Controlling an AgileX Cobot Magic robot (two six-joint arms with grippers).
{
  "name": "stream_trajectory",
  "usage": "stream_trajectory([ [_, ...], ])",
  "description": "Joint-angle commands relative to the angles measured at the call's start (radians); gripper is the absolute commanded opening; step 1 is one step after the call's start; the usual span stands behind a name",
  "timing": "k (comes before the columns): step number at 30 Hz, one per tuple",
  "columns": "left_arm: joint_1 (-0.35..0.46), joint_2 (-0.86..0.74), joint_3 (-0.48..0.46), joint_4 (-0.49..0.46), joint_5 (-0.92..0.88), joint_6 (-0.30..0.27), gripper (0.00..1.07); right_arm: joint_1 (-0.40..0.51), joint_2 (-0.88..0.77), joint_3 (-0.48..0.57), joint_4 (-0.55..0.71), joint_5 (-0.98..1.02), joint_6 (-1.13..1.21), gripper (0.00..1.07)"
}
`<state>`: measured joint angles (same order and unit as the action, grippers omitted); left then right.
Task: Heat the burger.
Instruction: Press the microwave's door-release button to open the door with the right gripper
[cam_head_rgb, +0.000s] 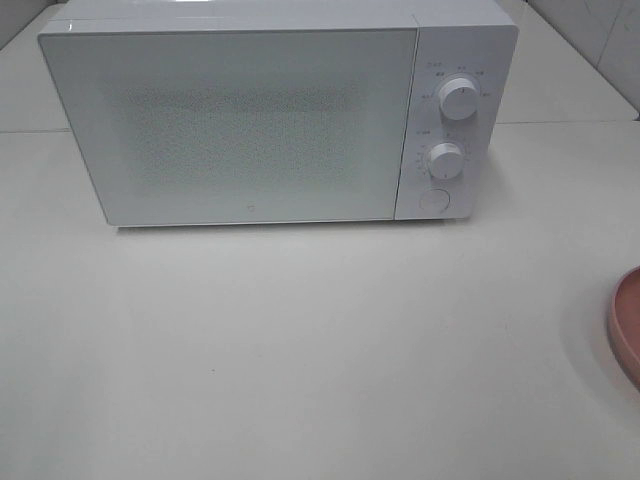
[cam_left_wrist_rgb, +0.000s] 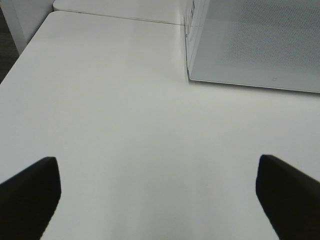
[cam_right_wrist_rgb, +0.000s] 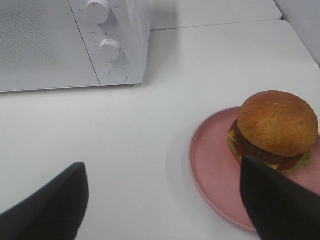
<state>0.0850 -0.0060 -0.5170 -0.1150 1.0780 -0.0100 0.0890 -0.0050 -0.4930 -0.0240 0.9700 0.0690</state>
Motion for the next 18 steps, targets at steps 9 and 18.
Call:
stream_trajectory([
  [9,-0.005,-0.014,0.001,-0.006,-0.011,-0.003,0.98,-0.004,-0.029,0.002,0.0,-0.011,-0.005,0.74],
  [18,-0.005,-0.014,0.001,-0.006,-0.011,-0.003,0.98,-0.004,-0.021,-0.011,0.0,-0.027,0.018,0.78],
])
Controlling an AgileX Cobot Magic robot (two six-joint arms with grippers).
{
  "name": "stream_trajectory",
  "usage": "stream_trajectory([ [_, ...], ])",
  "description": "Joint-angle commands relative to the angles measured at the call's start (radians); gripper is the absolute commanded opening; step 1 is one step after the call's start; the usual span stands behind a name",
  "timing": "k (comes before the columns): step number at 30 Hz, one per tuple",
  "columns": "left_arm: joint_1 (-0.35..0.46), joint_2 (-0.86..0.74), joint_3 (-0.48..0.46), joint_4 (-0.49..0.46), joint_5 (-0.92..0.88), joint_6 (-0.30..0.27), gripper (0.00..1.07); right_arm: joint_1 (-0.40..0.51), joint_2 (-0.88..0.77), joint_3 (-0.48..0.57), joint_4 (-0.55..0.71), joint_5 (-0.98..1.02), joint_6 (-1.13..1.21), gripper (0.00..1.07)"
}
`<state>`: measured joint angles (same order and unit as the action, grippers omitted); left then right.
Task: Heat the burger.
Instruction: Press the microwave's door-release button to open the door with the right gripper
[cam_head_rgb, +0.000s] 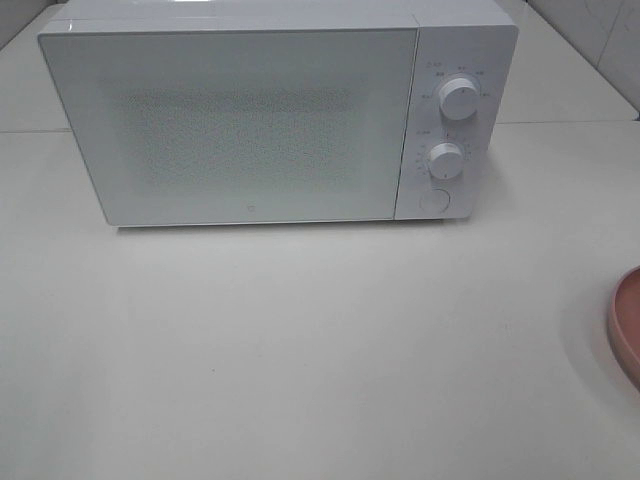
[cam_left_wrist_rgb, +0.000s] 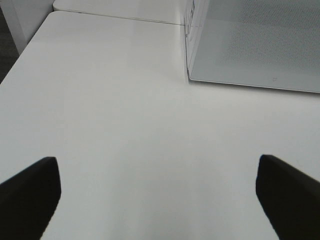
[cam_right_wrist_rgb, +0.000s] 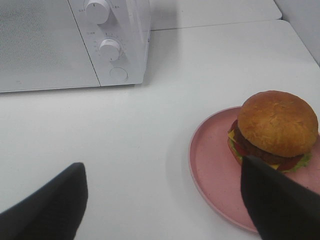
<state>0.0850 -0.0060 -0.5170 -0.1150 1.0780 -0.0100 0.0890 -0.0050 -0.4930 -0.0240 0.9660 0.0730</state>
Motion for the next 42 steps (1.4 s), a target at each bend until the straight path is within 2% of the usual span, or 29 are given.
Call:
stream_trajectory([
  [1,-0.005,-0.014,0.001,-0.006,-0.011,-0.003,0.98,-0.004,-0.012,-0.014,0.0,-0.031,0.022,0.8],
  [10,-0.005,-0.014,0.001,-0.006,-0.011,-0.003,0.98,-0.004,0.137,-0.023,-0.002,-0.099,0.025,0.79],
  [16,-0.005,-0.014,0.001,-0.006,-0.011,-0.003,0.98,-0.004,0.273,-0.021,-0.022,-0.269,0.023,0.77],
  [22,-0.005,-0.014,0.001,-0.006,-0.011,-0.003,0.98,-0.004,0.447,-0.021,-0.114,-0.493,0.023,0.76],
  [29,-0.005,-0.014,0.001,-0.006,-0.011,-0.003,0.98,-0.004,0.601,-0.021,-0.114,-0.673,0.023,0.76],
  [34,-0.005,-0.014,0.001,-0.006,-0.011,-0.003,0.98,-0.004,0.778,-0.021,-0.114,-0.853,0.022,0.76],
  [37,-0.005,-0.014,0.001,-0.006,-0.011,-0.003,0.98,-0.004,0.805,-0.021,-0.114,-0.882,0.022,0.76],
  [42,-0.005,-0.014,0.001,-0.006,-0.011,-0.003,0.98,-0.004,0.988,-0.021,-0.114,-1.105,0.009,0.76],
])
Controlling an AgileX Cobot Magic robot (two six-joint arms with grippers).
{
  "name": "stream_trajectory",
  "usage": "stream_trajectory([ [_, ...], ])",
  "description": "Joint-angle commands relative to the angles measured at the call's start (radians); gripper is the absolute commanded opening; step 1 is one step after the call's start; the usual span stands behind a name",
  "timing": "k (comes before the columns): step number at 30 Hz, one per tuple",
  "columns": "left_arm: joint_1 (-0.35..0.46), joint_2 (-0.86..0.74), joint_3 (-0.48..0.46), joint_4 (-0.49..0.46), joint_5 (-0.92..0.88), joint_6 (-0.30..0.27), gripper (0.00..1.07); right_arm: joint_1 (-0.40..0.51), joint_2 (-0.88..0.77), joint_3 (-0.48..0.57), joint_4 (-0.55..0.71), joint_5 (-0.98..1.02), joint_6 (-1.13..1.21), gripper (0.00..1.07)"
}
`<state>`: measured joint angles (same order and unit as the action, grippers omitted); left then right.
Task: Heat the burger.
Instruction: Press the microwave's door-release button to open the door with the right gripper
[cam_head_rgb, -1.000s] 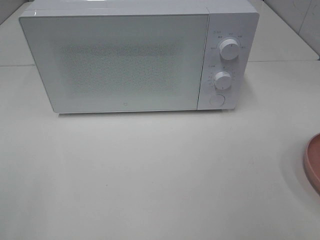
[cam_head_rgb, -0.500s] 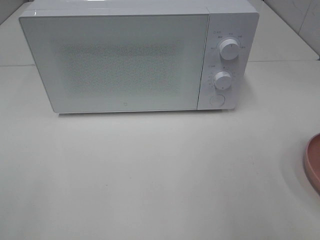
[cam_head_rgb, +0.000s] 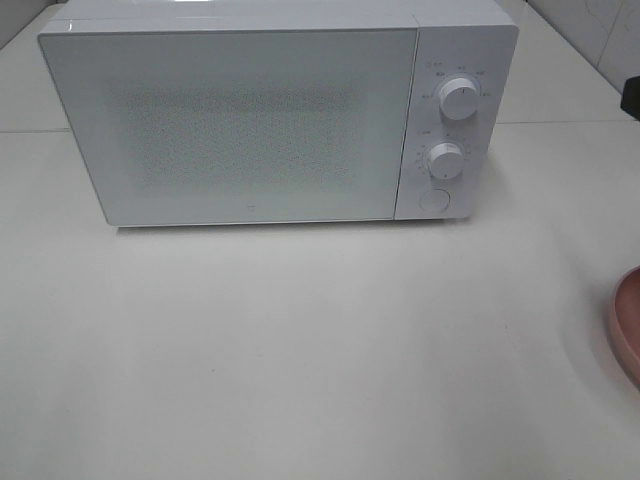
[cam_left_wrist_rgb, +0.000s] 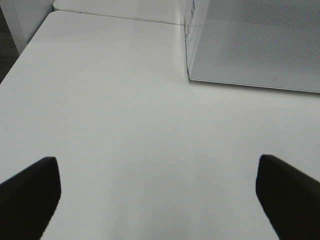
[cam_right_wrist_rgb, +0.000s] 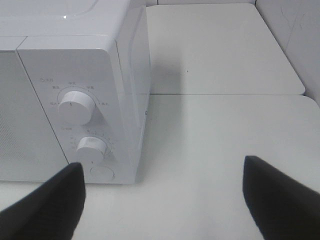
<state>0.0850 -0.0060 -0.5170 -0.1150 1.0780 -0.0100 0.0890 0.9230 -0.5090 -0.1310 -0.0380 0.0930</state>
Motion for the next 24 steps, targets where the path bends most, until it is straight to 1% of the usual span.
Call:
stream_trajectory([
  [1,-0.005,-0.014,0.001,-0.006,-0.011,-0.003,0.98,-0.004,0.06,-0.005,-0.007,-0.101,-0.011,0.76],
  [2,-0.005,-0.014,0.001,-0.006,-0.011,-0.003,0.98,-0.004,0.111,-0.005,-0.007,-0.169,-0.023,0.76],
  [3,-0.005,-0.014,0.001,-0.006,-0.011,-0.003,0.98,-0.004,0.111,-0.005,-0.007,-0.169,-0.023,0.76],
  [5,-0.005,-0.014,0.001,-0.006,-0.011,-0.003,0.98,-0.004,0.187,-0.005,-0.007,-0.264,-0.023,0.76],
  [7,-0.005,-0.014,0.001,-0.006,-0.011,-0.003,0.98,-0.004,0.213,-0.005,-0.007,-0.289,-0.024,0.76],
  [8,-0.005,-0.014,0.001,-0.006,-0.011,-0.003,0.98,-0.004,0.265,-0.005,-0.007,-0.356,-0.035,0.76],
  [9,-0.005,-0.014,0.001,-0.006,-0.011,-0.003,0.98,-0.004,0.265,-0.005,-0.007,-0.356,-0.035,0.76],
  [11,-0.005,-0.014,0.001,-0.006,-0.011,-0.003,0.98,-0.004,0.335,-0.005,-0.003,-0.447,-0.077,0.76],
  [13,-0.005,-0.014,0.001,-0.006,-0.011,-0.003,0.98,-0.004,0.363,-0.005,-0.001,-0.481,-0.093,0.76],
  [14,-0.005,-0.014,0.001,-0.006,-0.011,-0.003,0.98,-0.003,0.409,-0.005,0.004,-0.54,-0.123,0.76],
  [16,-0.005,-0.014,0.001,-0.006,-0.011,-0.003,0.98,0.005,0.435,-0.005,0.01,-0.57,-0.139,0.76],
  [18,-0.005,-0.014,0.001,-0.006,-0.011,-0.003,0.98,0.041,0.503,-0.005,0.071,-0.639,-0.215,0.76],
  [19,-0.005,-0.014,0.001,-0.006,-0.011,-0.003,0.98,0.041,0.503,-0.005,0.071,-0.639,-0.215,0.76],
  [20,-0.005,-0.014,0.001,-0.006,-0.011,-0.003,0.98,0.08,0.545,-0.005,0.131,-0.668,-0.27,0.76],
  [21,-0.005,-0.014,0.001,-0.006,-0.011,-0.003,0.98,0.095,0.56,-0.005,0.156,-0.679,-0.291,0.76],
  [22,-0.005,-0.014,0.001,-0.006,-0.011,-0.003,0.98,0.095,0.56,-0.005,0.156,-0.679,-0.291,0.76],
  [23,-0.005,-0.014,0.001,-0.006,-0.011,-0.003,0.98,0.136,0.594,-0.005,0.217,-0.713,-0.334,0.76],
  [24,-0.005,-0.014,0.001,-0.006,-0.011,-0.003,0.98,0.151,0.609,-0.005,0.247,-0.725,-0.347,0.76],
])
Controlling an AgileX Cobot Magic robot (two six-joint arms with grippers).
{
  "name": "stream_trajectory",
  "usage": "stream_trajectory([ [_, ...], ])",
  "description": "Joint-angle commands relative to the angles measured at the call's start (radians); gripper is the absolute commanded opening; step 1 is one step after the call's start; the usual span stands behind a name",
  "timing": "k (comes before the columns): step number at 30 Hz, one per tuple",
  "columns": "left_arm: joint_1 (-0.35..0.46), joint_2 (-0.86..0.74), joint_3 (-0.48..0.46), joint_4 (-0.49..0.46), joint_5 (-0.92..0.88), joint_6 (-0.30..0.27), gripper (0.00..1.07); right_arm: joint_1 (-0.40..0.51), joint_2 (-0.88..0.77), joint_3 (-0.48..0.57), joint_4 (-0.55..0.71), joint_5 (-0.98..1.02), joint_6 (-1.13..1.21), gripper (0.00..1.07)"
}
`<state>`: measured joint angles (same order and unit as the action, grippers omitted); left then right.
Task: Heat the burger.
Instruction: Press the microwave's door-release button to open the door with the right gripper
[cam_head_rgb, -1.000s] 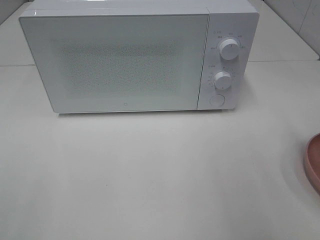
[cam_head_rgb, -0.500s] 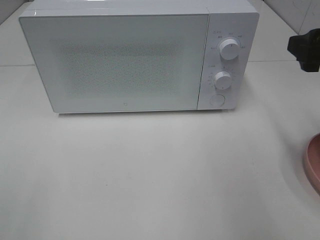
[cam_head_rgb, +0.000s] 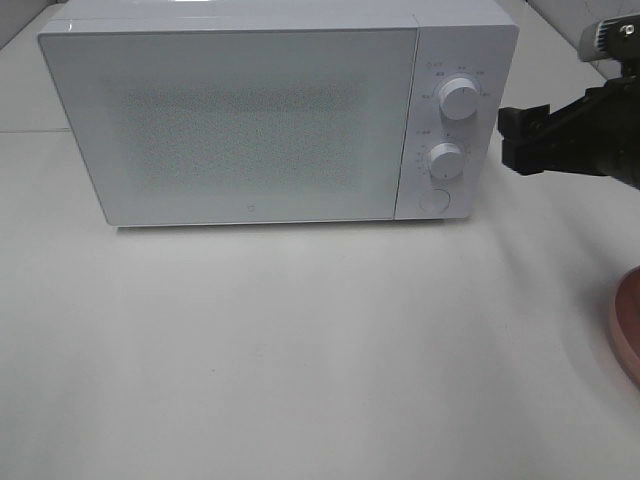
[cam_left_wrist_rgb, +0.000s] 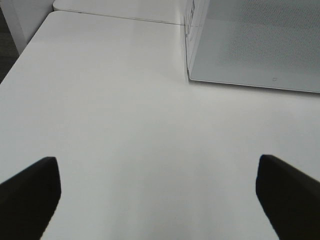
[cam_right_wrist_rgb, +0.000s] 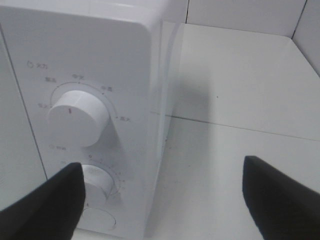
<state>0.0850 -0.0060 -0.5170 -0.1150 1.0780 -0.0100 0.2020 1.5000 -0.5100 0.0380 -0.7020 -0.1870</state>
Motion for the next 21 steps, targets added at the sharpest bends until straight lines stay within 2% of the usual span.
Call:
stream_trajectory([
  [1,-0.005,-0.014,0.001,-0.006,-0.011,-0.003,0.98,0.038,0.032,-0.004,0.078,-0.061,-0.067,0.76],
  [2,-0.005,-0.014,0.001,-0.006,-0.011,-0.003,0.98,0.076,0.057,-0.004,0.133,-0.09,-0.093,0.76],
  [6,-0.005,-0.014,0.001,-0.006,-0.011,-0.003,0.98,0.132,0.078,-0.004,0.214,-0.124,-0.132,0.76],
  [7,-0.005,-0.014,0.001,-0.006,-0.011,-0.003,0.98,0.176,0.083,-0.003,0.274,-0.147,-0.165,0.76],
  [8,-0.005,-0.014,0.001,-0.006,-0.011,-0.003,0.98,0.176,0.083,-0.003,0.274,-0.147,-0.165,0.76],
  [12,-0.005,-0.014,0.001,-0.006,-0.011,-0.003,0.98,0.283,0.086,0.016,0.403,-0.209,-0.229,0.76],
  [21,-0.005,-0.014,0.001,-0.006,-0.011,-0.003,0.98,0.371,0.086,0.063,0.546,-0.227,-0.222,0.76],
])
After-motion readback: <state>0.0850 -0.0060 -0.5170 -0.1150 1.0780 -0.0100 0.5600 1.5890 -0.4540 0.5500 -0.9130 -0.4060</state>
